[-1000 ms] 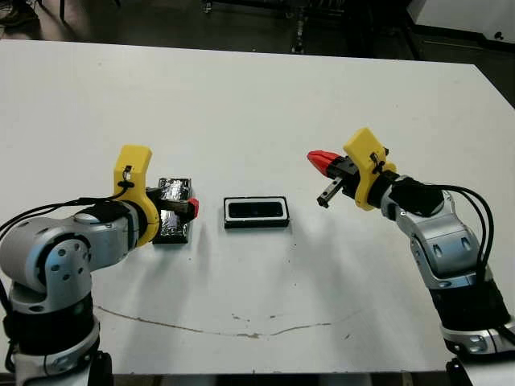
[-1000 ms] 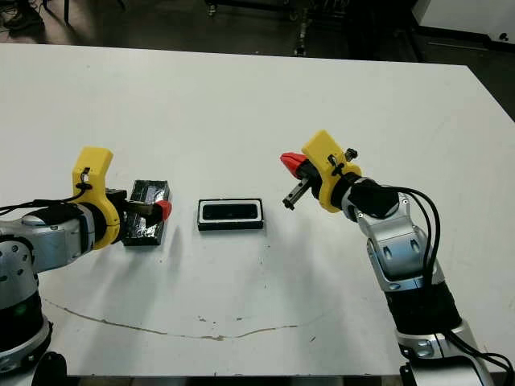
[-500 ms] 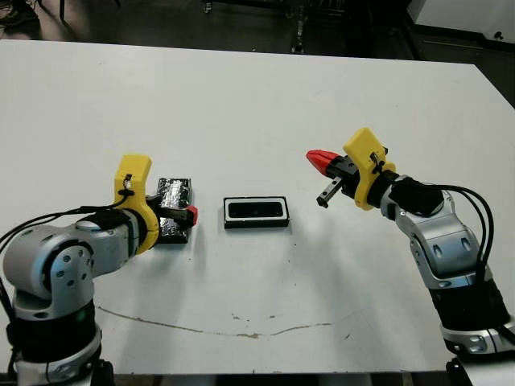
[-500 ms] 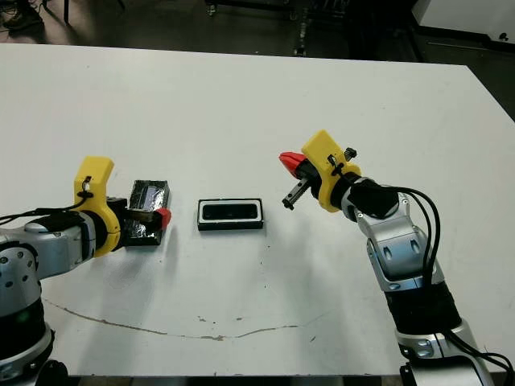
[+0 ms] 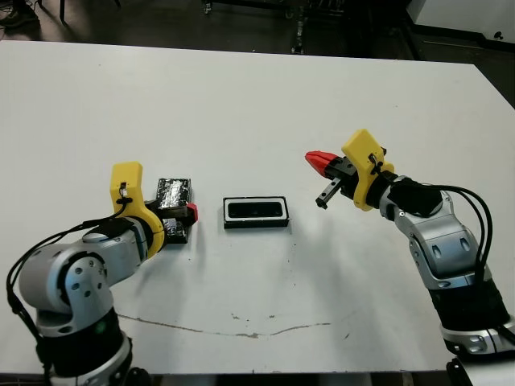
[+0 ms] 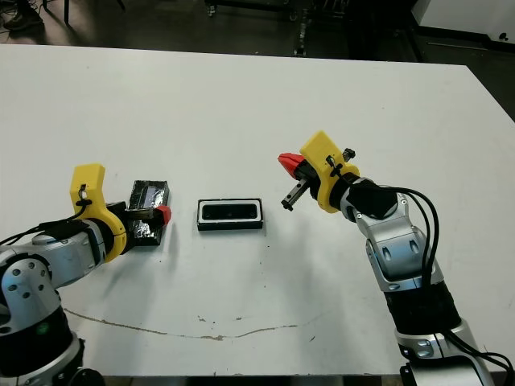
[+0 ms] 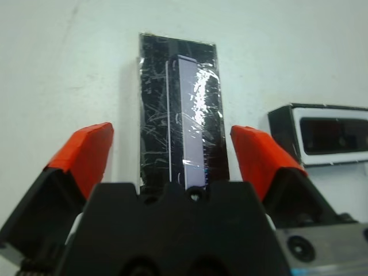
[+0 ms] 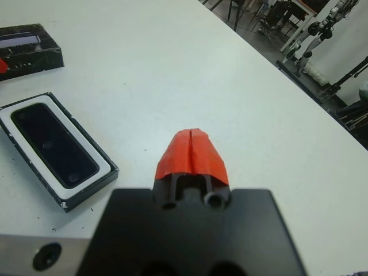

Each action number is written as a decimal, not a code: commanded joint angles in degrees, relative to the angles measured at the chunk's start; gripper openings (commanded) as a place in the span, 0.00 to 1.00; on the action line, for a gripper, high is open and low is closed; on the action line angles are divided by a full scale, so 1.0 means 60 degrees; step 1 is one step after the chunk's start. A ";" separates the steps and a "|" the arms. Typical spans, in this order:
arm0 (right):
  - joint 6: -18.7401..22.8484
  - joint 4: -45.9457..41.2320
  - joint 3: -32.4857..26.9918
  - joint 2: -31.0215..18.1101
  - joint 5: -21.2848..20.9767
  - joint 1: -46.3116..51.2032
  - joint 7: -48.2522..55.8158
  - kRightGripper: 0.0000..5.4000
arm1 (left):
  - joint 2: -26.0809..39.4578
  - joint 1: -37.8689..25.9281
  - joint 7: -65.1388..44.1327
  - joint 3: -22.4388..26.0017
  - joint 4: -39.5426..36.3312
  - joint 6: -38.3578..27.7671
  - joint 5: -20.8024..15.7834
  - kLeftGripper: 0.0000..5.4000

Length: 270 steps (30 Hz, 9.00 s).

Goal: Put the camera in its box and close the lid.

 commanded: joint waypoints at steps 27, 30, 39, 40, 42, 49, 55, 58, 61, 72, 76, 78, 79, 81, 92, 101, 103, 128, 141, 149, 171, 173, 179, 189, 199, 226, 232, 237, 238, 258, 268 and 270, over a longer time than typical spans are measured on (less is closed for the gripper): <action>-0.0101 -0.0033 -0.0076 -0.0168 0.0047 0.0222 0.0074 0.00 | 0.3024 -0.0345 -0.2910 -0.0350 -0.0283 -0.1648 0.0846 0.59; 0.0026 -0.0089 -0.0141 -0.0166 0.0071 0.0274 0.0030 0.00 | 0.3827 -0.0725 -0.3879 -0.0157 0.0138 -0.2647 0.0557 0.59; 0.0190 -0.0218 -0.0420 -0.0174 0.0240 0.0429 -0.0045 0.00 | 0.5908 -0.1604 -0.6908 -0.0631 0.2089 -0.5234 -0.0080 0.59; 0.0213 -0.0215 -0.0464 -0.0173 0.0261 0.0441 -0.0066 0.00 | 0.6083 -0.1708 -0.7270 -0.0732 0.2360 -0.5572 -0.0109 0.59; 0.0236 -0.0145 -0.0577 -0.0197 0.0330 0.0438 -0.0070 0.00 | 0.6428 -0.1912 -0.7898 -0.1023 0.2817 -0.6136 -0.0088 0.59; 0.0273 0.0345 -0.1064 -0.0406 0.0583 0.0152 0.0041 0.00 | 0.7396 -0.2480 -1.0110 -0.2484 0.4060 -0.8346 0.0432 0.59; 0.0406 0.0793 -0.1383 -0.0558 0.0760 -0.0230 -0.0010 0.00 | 0.7679 -0.3672 -1.2730 -0.4113 0.5805 -0.9256 0.0764 0.59; 0.0029 0.1139 -0.1495 -0.0576 0.0784 -0.0386 0.0016 0.00 | 0.7537 -0.4216 -1.3629 -0.4825 0.6767 -0.9620 0.1129 0.59; -0.0030 0.1380 -0.1624 -0.0609 0.0896 -0.0540 0.0084 0.00 | 0.7275 -0.4485 -1.4068 -0.5167 0.7507 -0.9948 0.1372 0.59; -0.0013 0.1484 -0.1810 -0.0617 0.1048 -0.0591 0.0022 0.00 | 0.6888 -0.4471 -1.4543 -0.5558 0.8105 -1.0296 0.1933 0.59; -0.0075 0.1584 -0.1821 -0.0568 0.1115 -0.0610 0.0038 0.00 | 0.6792 -0.4294 -1.4572 -0.5510 0.8105 -1.0511 0.1973 0.59; -0.0034 0.1606 -0.1806 -0.0555 0.1143 -0.0618 0.0048 0.00 | 0.6760 -0.4245 -1.4662 -0.5534 0.8154 -1.0477 0.1943 0.59; -0.0060 0.1627 -0.1804 -0.0548 0.1159 -0.0618 0.0067 0.00 | 0.6744 -0.4224 -1.4711 -0.5538 0.8179 -1.0452 0.1920 0.59; -0.0188 0.1699 -0.1764 -0.0556 0.1158 -0.0626 0.0116 0.00 | 0.6741 -0.4106 -1.4739 -0.5561 0.8143 -1.0489 0.1960 0.59; 0.0027 0.1865 -0.1922 -0.0497 0.1601 -0.0685 0.0224 0.00 | 0.6460 -0.3642 -1.4850 -0.5723 0.8309 -1.1064 0.2168 0.59; -0.0098 0.1786 -0.1889 -0.0571 0.1693 -0.0679 0.0240 0.00 | 0.6149 -0.3596 -1.5082 -0.5972 0.8884 -1.1457 0.2435 0.59; -0.0075 0.1684 -0.1842 -0.0594 0.1621 -0.0665 0.0181 0.00 | 0.6091 -0.3576 -1.5080 -0.5995 0.8915 -1.1287 0.2420 0.59; -0.0074 0.1450 -0.1760 -0.0707 0.1552 -0.0489 0.0251 0.00 | 0.5471 -0.3233 -1.5194 -0.6087 0.9623 -1.1223 0.2461 0.59; -0.0321 0.1425 -0.1646 -0.0811 0.1265 -0.0463 0.0263 0.00 | 0.5212 -0.3119 -1.5318 -0.6235 0.9724 -1.1415 0.2555 0.59; -0.0294 0.1438 -0.1692 -0.0808 0.1325 -0.0439 0.0305 0.00 | 0.5184 -0.2939 -1.5618 -0.6353 0.9401 -1.0975 0.2382 0.59; -0.0388 0.1496 -0.1703 -0.0823 0.1299 -0.0410 0.0364 0.00 | 0.5145 -0.2588 -1.5589 -0.6575 0.8798 -1.0571 0.2393 0.59; -0.0264 0.1435 -0.1707 -0.0827 0.1292 -0.0405 0.0317 0.00 | 0.5104 -0.2585 -1.5484 -0.6642 0.8802 -1.0784 0.2514 0.59; -0.0115 0.1371 -0.1713 -0.0865 0.1327 -0.0410 0.0338 0.00 | 0.4648 -0.2946 -1.5412 -0.6943 0.9557 -1.1296 0.2861 0.59; -0.0365 0.1369 -0.1721 -0.0851 0.1304 -0.0332 0.0359 0.00 | 0.4015 -0.3642 -1.5654 -0.7244 1.0828 -1.2202 0.3304 0.59; -0.0044 0.1168 -0.1755 -0.0857 0.1384 -0.0332 0.0330 0.00 | 0.3905 -0.3837 -1.5817 -0.7254 1.1218 -1.2686 0.3472 0.59; -0.0036 0.1025 -0.1824 -0.0892 0.1371 -0.0236 0.0200 0.00 | 0.2263 -0.4858 -1.5314 -0.7922 1.2653 -1.3357 0.4911 0.59; 0.0153 0.0923 -0.1874 -0.0896 0.1430 -0.0192 0.0166 0.00 | 0.2046 -0.4936 -1.5331 -0.7937 1.2850 -1.3216 0.4990 0.59; 0.0191 0.0898 -0.1874 -0.0916 0.1453 -0.0174 0.0184 0.00 | 0.1922 -0.4938 -1.5300 -0.7902 1.2870 -1.3181 0.5020 0.59; 0.0238 0.0886 -0.1886 -0.0910 0.1479 -0.0171 0.0183 0.00 | 0.1896 -0.4941 -1.5273 -0.7900 1.2847 -1.3102 0.5018 0.59; 0.0918 0.0525 -0.1891 -0.0993 0.1752 -0.0134 0.0152 0.00 | 0.1457 -0.5168 -1.5218 -0.7704 1.3299 -1.3434 0.4952 0.59; 0.0953 0.0441 -0.1879 -0.0966 0.1748 -0.0104 0.0082 0.00 | 0.1023 -0.5713 -1.5440 -0.8270 1.4167 -1.3899 0.5635 0.59; 0.1008 0.0438 -0.1909 -0.0941 0.1811 -0.0098 0.0085 0.00 | 0.0992 -0.5686 -1.5432 -0.8359 1.4230 -1.4014 0.5740 0.59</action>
